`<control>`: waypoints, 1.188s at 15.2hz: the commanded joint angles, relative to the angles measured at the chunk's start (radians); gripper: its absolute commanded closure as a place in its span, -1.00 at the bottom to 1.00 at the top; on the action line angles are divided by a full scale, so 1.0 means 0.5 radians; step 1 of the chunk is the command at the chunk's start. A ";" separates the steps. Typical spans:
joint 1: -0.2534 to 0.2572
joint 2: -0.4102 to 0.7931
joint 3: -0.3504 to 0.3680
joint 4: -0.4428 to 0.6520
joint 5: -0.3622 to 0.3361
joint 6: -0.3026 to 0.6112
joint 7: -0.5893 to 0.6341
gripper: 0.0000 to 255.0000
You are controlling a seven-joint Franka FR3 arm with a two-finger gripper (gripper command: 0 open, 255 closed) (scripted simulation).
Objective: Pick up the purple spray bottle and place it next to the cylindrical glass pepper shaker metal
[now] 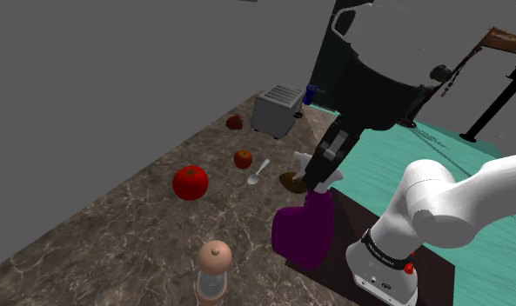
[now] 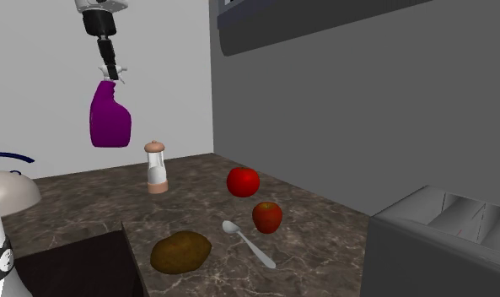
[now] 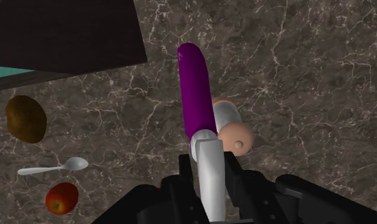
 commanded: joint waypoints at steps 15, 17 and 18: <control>0.055 -0.071 0.097 -0.456 0.096 0.391 -0.007 1.00; 0.060 -0.071 0.114 -0.507 0.110 0.442 -0.006 1.00; 0.063 -0.070 0.123 -0.532 0.116 0.468 -0.005 1.00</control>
